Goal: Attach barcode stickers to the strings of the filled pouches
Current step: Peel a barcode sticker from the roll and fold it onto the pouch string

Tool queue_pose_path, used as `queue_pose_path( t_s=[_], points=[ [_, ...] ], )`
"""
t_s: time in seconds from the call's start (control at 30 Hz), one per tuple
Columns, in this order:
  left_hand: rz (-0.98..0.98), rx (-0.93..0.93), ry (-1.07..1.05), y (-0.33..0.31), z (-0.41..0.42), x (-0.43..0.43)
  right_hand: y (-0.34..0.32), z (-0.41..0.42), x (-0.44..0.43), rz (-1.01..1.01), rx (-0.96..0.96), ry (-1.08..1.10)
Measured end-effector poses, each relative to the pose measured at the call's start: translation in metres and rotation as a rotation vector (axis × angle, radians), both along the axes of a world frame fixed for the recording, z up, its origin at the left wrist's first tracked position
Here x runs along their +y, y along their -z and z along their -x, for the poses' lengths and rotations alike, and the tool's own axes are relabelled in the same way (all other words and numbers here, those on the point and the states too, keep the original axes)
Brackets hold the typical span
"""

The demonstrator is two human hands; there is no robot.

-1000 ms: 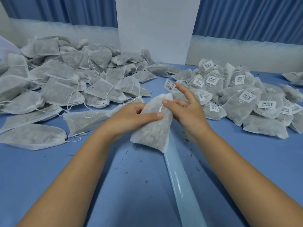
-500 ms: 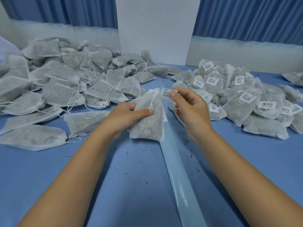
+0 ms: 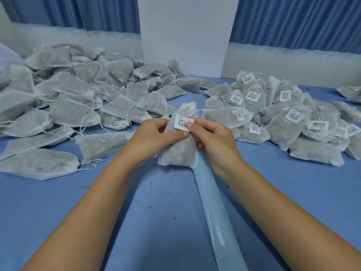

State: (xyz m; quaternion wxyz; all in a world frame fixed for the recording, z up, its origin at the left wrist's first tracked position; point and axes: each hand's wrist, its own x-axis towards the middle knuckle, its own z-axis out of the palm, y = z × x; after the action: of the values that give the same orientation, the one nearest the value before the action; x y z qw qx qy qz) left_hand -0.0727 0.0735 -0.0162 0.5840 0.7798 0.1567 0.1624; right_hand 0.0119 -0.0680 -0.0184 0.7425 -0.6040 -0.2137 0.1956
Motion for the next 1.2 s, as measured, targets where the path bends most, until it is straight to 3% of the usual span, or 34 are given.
queue_pose_path(
  t_s=[0.53, 0.8, 1.03, 1.2],
  points=[
    [-0.025, -0.124, 0.056, -0.001, -0.001, -0.005, 0.004, 0.000, 0.004, 0.060, -0.130, 0.198],
    [0.131, -0.136, -0.079, -0.002, -0.005, -0.006, 0.000, -0.001, 0.001, 0.047, -0.008, -0.030],
    [0.023, -0.229, -0.067, 0.002, -0.008, -0.011, -0.001, -0.004, 0.000, -0.107, 0.241, -0.214],
    [-0.033, -0.229, -0.143, 0.002, -0.010, -0.013, -0.004, -0.003, 0.000, -0.073, 0.164, -0.220]
  ],
)
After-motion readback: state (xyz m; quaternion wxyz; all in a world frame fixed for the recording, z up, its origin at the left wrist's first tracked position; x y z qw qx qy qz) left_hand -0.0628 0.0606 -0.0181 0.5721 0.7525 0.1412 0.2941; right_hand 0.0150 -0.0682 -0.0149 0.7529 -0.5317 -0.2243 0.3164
